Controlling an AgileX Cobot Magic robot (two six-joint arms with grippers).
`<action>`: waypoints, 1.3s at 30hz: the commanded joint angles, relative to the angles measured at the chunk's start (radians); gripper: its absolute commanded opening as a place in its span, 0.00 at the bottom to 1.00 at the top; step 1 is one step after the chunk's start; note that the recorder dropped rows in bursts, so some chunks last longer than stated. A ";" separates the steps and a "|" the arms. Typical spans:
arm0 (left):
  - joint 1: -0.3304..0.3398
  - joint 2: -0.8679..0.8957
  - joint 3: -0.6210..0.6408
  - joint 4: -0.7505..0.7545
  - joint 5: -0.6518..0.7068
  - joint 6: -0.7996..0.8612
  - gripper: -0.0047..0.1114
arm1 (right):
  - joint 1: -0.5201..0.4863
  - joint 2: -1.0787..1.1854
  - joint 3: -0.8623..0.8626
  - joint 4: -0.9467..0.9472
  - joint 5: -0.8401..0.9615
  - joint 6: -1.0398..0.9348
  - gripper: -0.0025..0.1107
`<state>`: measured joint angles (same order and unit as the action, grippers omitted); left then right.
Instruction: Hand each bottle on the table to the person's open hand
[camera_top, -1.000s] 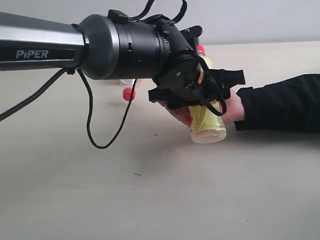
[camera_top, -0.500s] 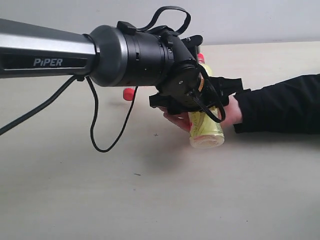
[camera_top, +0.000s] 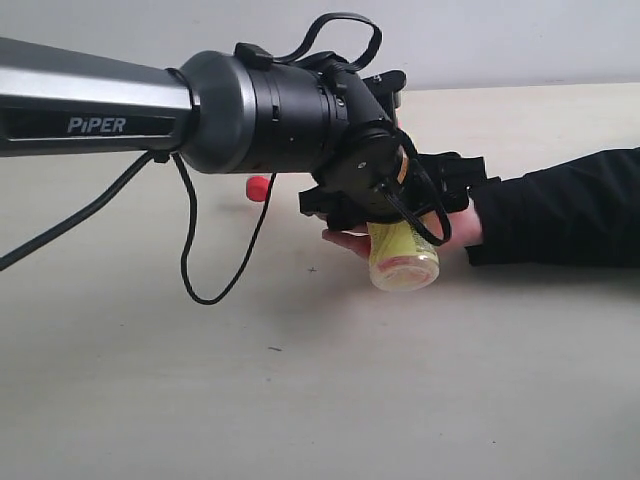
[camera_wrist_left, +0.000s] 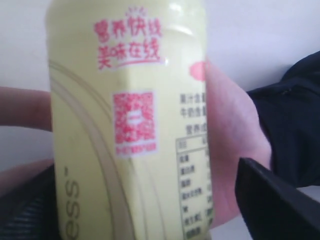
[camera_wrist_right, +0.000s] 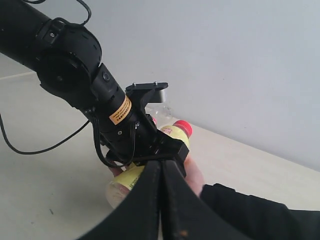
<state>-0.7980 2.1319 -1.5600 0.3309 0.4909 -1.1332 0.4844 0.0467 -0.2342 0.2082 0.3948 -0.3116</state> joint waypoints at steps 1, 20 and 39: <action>0.002 -0.003 -0.004 0.003 -0.006 0.009 0.76 | -0.002 -0.003 0.003 0.001 -0.005 0.002 0.02; 0.002 -0.040 -0.239 -0.008 0.371 0.264 0.76 | -0.002 -0.003 0.003 0.001 -0.005 0.002 0.02; -0.012 -0.462 -0.002 0.168 0.622 0.338 0.04 | -0.002 -0.003 0.003 0.001 -0.005 0.002 0.02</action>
<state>-0.7941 1.7696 -1.6667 0.4395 1.1769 -0.7574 0.4844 0.0467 -0.2342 0.2082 0.3990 -0.3116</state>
